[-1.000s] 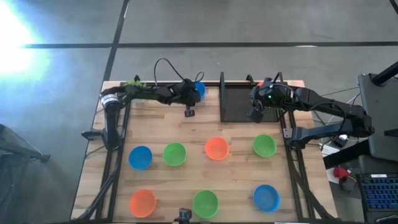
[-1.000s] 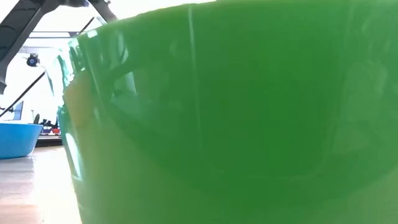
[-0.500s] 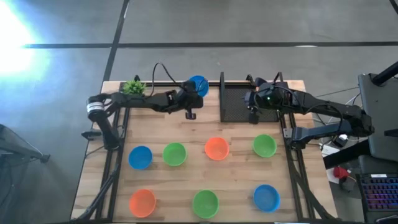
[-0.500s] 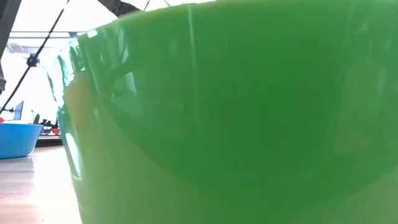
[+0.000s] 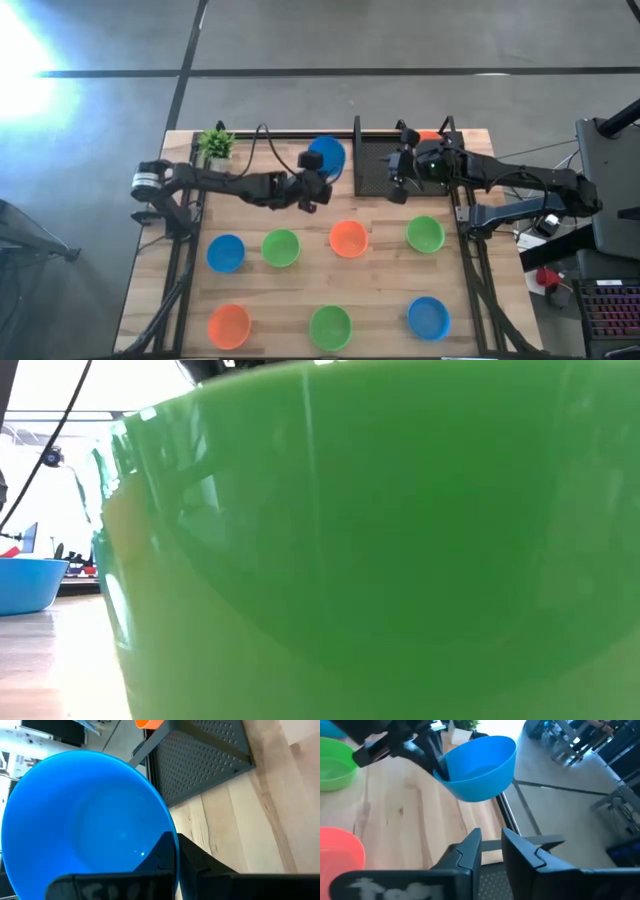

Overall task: Pick & Place Mini bowls
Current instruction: Put the top blue bowl on the shelf

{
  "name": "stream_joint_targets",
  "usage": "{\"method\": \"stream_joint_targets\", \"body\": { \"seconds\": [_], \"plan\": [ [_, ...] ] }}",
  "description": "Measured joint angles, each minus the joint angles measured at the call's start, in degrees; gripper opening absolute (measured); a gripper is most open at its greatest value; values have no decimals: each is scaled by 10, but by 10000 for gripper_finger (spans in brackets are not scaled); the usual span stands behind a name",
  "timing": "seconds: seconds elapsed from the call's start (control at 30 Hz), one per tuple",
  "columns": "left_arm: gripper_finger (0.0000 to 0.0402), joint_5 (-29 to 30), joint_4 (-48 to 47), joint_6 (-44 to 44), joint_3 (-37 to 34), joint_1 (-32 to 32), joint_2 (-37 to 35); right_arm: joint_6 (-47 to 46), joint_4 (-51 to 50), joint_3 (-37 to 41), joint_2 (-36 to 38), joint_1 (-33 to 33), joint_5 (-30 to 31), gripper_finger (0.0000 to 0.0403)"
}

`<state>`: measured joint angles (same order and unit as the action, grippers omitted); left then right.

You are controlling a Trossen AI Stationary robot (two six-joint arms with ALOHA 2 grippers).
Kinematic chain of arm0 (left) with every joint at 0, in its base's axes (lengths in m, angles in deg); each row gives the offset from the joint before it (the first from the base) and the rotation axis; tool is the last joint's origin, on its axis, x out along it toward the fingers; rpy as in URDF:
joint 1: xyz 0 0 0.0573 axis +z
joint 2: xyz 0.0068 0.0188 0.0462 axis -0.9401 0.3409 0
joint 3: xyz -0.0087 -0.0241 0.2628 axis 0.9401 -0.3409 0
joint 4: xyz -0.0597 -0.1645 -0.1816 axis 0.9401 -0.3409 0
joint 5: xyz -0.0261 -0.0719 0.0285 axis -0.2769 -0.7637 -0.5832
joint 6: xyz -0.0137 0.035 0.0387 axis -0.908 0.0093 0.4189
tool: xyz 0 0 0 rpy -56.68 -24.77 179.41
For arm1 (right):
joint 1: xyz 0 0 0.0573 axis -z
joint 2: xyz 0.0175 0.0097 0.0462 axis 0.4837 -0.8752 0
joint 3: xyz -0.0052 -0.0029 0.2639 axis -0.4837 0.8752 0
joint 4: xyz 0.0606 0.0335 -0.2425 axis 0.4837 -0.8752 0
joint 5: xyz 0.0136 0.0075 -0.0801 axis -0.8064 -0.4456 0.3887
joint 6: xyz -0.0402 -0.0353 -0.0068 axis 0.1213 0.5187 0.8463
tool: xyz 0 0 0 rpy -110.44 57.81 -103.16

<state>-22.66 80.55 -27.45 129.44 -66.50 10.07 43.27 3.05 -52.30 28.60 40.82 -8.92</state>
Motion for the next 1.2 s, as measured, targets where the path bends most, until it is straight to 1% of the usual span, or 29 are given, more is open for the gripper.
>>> {"method": "stream_joint_targets", "body": {
  "seconds": [0.23, 0.4, 0.57, 0.77, 1.03, 1.2],
  "plan": [
    [0, 33, 14, 25, 0, -38, 1, -17, 64, 2, -9, -16, 0, 119],
    [0, 62, 28, 53, 0, -58, 1, -26, 116, 4, -54, -19, -1, 132],
    [0, 106, 29, 66, 0, -63, 1, -31, 146, -4, -91, -19, -1, 128],
    [0, 138, 8, 70, 0, -63, 1, -34, 152, -22, -103, -19, -10, 117],
    [0, 144, -2, 81, 0, -63, 1, -75, 205, -26, -110, -19, -13, 112],
    [0, 144, -5, 81, 0, -63, 1, -74, 247, -26, -150, -19, -14, 118]
  ]
}}
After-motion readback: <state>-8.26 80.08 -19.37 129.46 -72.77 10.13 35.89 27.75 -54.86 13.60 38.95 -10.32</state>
